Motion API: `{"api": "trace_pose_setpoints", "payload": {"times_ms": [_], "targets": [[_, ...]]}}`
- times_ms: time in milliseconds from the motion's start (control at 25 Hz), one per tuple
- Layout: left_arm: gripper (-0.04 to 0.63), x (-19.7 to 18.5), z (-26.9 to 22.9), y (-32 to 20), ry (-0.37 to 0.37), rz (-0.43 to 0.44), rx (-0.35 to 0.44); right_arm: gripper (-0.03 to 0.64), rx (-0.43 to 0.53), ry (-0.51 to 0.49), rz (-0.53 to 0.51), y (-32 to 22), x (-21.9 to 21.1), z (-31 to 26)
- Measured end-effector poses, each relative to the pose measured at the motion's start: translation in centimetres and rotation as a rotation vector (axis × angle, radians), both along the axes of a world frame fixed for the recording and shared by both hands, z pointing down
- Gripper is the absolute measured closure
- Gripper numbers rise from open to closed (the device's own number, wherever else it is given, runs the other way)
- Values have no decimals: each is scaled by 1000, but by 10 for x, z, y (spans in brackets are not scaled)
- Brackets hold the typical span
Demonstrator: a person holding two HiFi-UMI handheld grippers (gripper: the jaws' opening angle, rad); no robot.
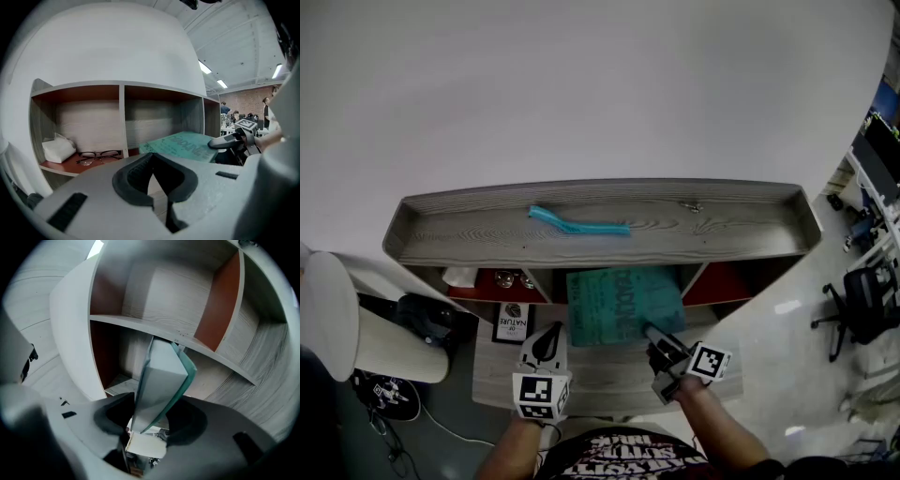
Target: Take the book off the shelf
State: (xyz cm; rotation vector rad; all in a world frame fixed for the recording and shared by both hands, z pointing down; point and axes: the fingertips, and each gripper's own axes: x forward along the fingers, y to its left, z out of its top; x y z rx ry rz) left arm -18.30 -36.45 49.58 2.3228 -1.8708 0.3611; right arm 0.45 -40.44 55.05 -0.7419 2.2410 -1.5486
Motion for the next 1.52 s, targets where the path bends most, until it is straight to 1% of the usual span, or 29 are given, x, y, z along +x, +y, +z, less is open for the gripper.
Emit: {"api": "trace_pose_setpoints", "payload": {"times_ms": [240,600,760,880,1000,1200,1240,1360,1520], "targets": [[592,1,-2,13,-5,-17,1,407,43,16,-56,17,7,-6],[592,12,-7,32,0,-22,13,416,20,20,-92,53,23,3],[592,17,-7,40,-3,-23,15,436,28,60,-114,72,29,9],[592,19,-6,46,-10,-22,11,437,33,103,-154,88,28,23],[592,23,-4,52,-15,-21,8,437,-42,108,-166,101,28,51],[592,25,-1,62,-25,-22,-1,437,-254,155,-110,117,47,110],[592,24,-1,63,-28,-25,-3,437,-268,165,-102,117,51,119],[592,20,-1,68,-32,-33,-7,437,-248,187,-93,112,59,139],[592,20,0,71,-34,-34,-9,437,-289,223,-60,109,69,166]]}}
